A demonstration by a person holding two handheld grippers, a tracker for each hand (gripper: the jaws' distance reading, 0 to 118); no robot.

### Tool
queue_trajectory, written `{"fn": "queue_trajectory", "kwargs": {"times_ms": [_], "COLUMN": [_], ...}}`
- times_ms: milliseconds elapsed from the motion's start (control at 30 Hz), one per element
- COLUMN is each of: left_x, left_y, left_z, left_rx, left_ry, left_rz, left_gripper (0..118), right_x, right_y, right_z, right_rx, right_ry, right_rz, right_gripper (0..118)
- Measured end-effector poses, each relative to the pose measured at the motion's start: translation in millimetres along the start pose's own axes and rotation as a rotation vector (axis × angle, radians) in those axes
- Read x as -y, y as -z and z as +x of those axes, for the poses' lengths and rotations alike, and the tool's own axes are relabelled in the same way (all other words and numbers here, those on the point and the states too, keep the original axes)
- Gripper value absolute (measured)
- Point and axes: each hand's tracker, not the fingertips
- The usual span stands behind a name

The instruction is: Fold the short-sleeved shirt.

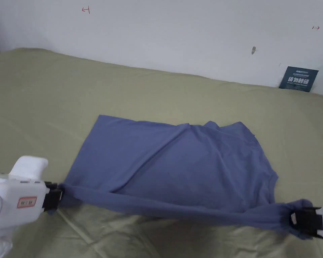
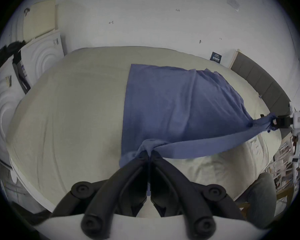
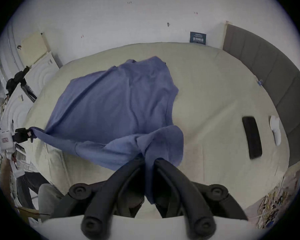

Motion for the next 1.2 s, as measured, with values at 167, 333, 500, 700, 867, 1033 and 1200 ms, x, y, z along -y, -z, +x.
{"fn": "queue_trajectory", "kwargs": {"times_ms": [167,333,500,700,867,1033,1200], "left_x": [-49.3,-91.4,-115.6,-117.2,-113.6,-106.5,-69.3], "left_y": [23.9,61.4,103.7,146.9,142.4,77.6,-24.5], "left_z": [-3.6,-3.9,-10.8,-12.8,-8.8,-12.5,21.9], "left_rx": [0.007,-0.011,-0.018,-0.058,-0.056,-0.076,-0.096], "left_ry": [0.037,0.061,0.027,0.024,-0.034,-0.012,0.025], "left_rz": [-0.011,-0.053,-0.11,-0.166,-0.176,0.107,0.533], "left_gripper": [3,3,3,21,82,82,81], "right_x": [-49.3,-91.0,-117.2,-111.4,-103.2,-92.6,-66.1], "right_y": [36.2,83.2,129.2,156.1,150.4,77.2,-5.3], "right_z": [8.4,13.7,25.6,22.9,36.0,16.5,-19.6], "right_rx": [-0.009,-0.032,-0.048,-0.039,-0.03,-0.029,-0.026], "right_ry": [-0.014,0.023,0.111,0.124,0.181,-0.011,-0.154], "right_rz": [-0.003,-0.053,-0.087,-0.066,0.034,0.324,0.592], "right_gripper": [6,6,6,71,84,84,84]}}
